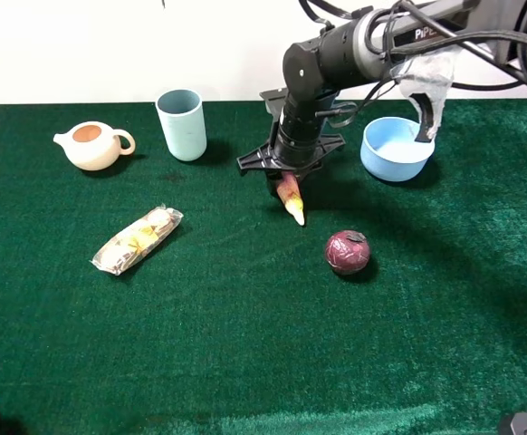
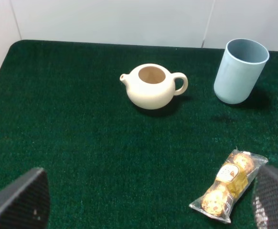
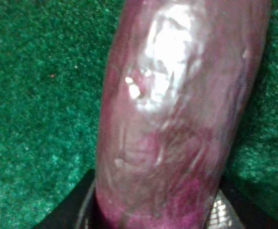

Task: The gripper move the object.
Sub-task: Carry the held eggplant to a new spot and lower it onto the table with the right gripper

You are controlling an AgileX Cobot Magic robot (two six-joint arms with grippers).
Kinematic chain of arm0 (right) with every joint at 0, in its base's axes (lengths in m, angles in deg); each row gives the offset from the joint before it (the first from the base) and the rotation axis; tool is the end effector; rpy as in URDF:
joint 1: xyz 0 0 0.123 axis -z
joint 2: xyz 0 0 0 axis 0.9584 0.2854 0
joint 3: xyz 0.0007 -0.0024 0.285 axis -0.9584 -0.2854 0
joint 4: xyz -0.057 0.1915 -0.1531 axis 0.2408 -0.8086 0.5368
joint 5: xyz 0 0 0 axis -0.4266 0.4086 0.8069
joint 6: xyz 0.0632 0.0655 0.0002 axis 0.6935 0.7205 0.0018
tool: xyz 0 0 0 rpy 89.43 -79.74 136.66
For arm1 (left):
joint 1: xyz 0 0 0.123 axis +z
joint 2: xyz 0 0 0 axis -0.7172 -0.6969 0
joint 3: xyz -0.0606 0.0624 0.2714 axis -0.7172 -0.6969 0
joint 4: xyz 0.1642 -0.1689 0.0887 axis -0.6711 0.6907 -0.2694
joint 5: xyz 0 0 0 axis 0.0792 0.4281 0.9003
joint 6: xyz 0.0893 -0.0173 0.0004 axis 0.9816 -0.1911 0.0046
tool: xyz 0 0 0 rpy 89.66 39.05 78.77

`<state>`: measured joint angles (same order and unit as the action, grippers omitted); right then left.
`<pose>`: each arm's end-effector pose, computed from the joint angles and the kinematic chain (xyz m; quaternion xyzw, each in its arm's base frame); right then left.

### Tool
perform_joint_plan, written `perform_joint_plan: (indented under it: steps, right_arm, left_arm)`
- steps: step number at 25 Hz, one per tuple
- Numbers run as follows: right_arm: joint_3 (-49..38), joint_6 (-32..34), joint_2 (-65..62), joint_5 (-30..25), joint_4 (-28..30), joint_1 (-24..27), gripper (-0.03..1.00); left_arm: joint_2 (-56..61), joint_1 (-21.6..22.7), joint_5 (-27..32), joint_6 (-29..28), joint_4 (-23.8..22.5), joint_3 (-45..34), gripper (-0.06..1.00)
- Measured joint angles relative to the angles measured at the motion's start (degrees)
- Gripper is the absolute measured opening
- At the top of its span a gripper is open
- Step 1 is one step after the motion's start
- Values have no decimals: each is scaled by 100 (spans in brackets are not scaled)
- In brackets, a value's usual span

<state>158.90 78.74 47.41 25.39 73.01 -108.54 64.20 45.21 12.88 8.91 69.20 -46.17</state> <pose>0.3671 0.2583 0.0958 -0.1761 0.9770 0.0507 0.1093 0.0014 0.0001 0.2936 -0.0261 0.8027 -0.0257 0.5953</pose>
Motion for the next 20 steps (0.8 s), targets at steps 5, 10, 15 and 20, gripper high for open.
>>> perform_joint_plan:
  steps: [5,10,15,20]
  right_arm:
    - [0,0,-427,-83,155,0,32]
    - [0,0,-880,-486,343,0,32]
    - [0,0,-1316,-1126,520,0,32]
    - [-18,-12,-1732,-1849,672,90,32]
  left_arm:
    - [0,0,0,0,0,0,84]
    - [0,0,0,0,0,0,84]
    - [0,0,0,0,0,0,84]
    - [0,0,0,0,0,0,84]
